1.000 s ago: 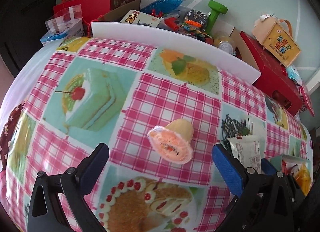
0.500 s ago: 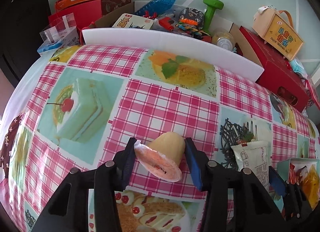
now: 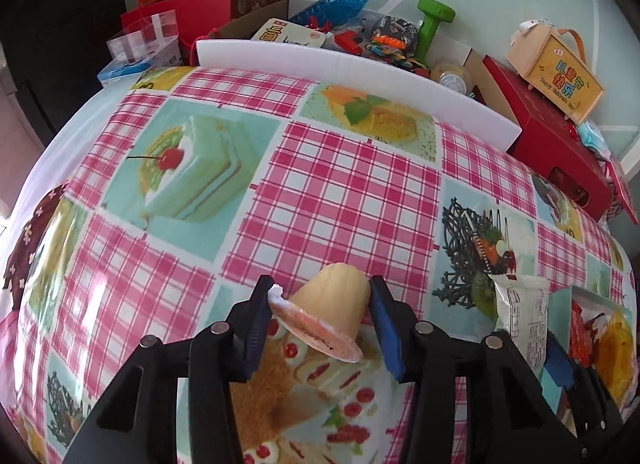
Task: Organize snacks
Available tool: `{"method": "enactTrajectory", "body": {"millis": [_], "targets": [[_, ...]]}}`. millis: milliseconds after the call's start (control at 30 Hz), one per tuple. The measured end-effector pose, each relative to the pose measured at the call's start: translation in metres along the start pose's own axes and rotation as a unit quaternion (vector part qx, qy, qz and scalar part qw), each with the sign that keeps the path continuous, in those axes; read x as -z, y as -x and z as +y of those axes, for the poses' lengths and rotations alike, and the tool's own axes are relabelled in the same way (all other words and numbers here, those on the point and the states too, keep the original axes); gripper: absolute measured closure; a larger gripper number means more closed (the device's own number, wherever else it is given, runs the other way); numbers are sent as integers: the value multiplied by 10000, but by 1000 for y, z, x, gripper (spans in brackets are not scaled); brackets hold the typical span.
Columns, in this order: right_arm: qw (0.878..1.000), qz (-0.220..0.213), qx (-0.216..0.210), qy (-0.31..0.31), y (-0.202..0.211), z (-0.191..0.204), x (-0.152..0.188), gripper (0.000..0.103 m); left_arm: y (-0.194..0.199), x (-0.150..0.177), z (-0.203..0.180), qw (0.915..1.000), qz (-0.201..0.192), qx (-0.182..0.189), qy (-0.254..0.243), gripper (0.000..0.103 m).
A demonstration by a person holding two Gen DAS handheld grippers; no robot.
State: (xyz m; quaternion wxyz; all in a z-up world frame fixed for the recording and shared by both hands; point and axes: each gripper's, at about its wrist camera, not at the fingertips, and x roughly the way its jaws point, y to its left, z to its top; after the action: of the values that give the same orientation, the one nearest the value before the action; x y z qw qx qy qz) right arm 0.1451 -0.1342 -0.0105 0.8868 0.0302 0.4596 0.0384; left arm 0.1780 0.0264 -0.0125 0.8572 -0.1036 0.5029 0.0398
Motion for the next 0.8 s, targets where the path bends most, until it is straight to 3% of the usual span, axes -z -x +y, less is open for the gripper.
{"method": "enactTrajectory", "body": {"millis": [133, 167, 400, 800], "targets": [[9998, -90, -91, -179, 17, -5, 5, 48, 23, 3, -3, 9998, -175, 15, -28, 55], [9997, -104, -102, -213, 21, -6, 7, 48, 29, 4, -3, 9997, -218, 47, -26, 71], [9987, -214, -196, -410, 51, -12, 10, 48, 47, 13, -5, 9995, -287, 73, -96, 85], [9972, -79, -193, -717, 62, -34, 34, 48, 36, 33, 20, 9992, 79, 338, 211, 87]]}}
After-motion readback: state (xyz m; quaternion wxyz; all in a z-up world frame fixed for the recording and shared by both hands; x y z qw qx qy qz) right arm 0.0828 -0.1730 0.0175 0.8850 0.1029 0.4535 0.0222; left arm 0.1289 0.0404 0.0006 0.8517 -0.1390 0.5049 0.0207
